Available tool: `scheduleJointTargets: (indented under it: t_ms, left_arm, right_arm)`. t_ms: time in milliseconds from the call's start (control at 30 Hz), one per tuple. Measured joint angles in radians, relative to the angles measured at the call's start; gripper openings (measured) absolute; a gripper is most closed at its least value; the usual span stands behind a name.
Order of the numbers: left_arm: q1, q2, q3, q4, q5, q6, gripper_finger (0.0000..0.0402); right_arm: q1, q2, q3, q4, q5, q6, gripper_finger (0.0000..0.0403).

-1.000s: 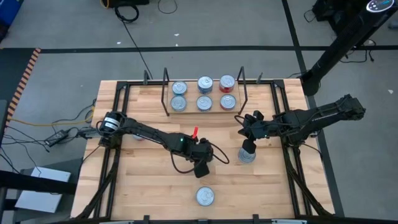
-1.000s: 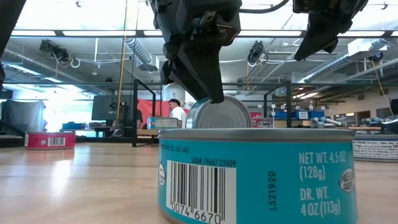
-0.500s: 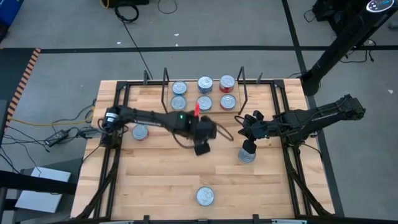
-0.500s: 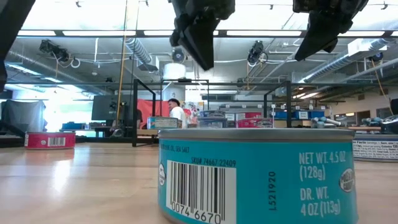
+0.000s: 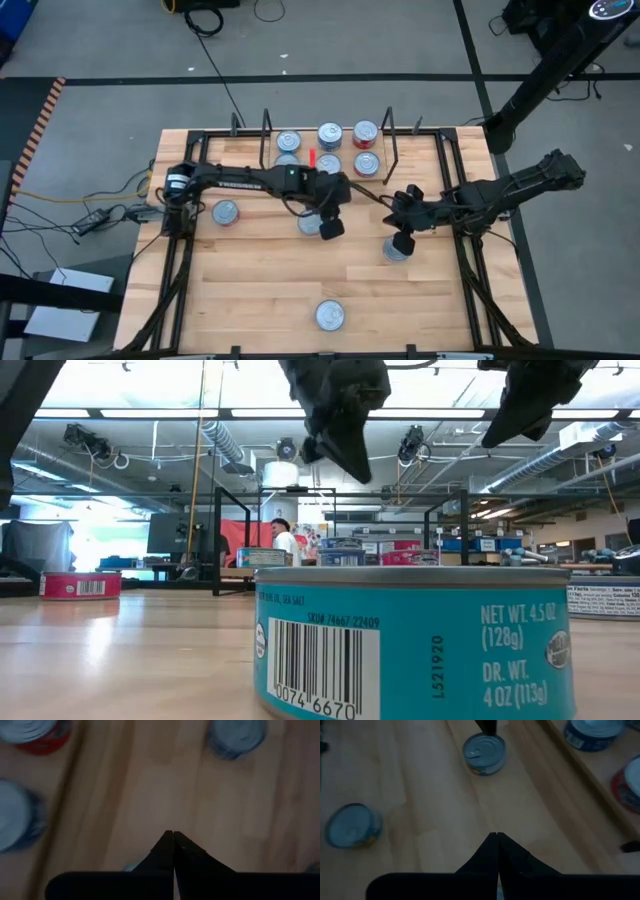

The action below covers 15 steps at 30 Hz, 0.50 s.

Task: Stack canned seafood by type on shelf
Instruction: Stack the center light blue tuna can on top of the other light blue tuna can on the shelf

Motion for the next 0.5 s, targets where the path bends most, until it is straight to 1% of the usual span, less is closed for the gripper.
scheduleJointTargets:
  t_ms: [100, 200, 233, 300, 367, 433, 500]
  left_arm:
    - [0.011, -0.055, -0.152, 0.181, 0.054, -0.006, 0.0002]
    - [0.019, -0.127, -0.323, 0.322, 0.049, -0.035, 0.0002]
    - [0.022, -0.152, -0.374, 0.347, 0.039, -0.051, 0.0001]
    - [0.024, -0.197, -0.468, 0.360, -0.009, -0.086, 0.0001]
    - [0.024, -0.229, -0.540, 0.359, -0.077, -0.123, 0.0001]
    - [0.021, -0.244, -0.593, 0.357, -0.152, -0.169, 0.0001]
    - [0.021, -0.244, -0.624, 0.368, -0.191, -0.209, 0.0001]
  right_arm:
    - [0.032, 0.000, 0.000, 0.024, 0.000, 0.030, 0.0011]
    - [0.057, 0.000, 0.000, 0.055, 0.008, 0.058, 0.0011]
    - [0.063, 0.000, 0.000, 0.066, 0.011, 0.068, 0.0011]
    - [0.071, 0.000, 0.000, 0.084, 0.025, 0.081, 0.0011]
    - [0.077, 0.000, 0.000, 0.103, 0.036, 0.089, 0.0011]
    - [0.077, 0.000, 0.000, 0.111, 0.045, 0.089, 0.0011]
    - [0.077, 0.001, 0.000, 0.109, 0.058, 0.089, 0.0011]
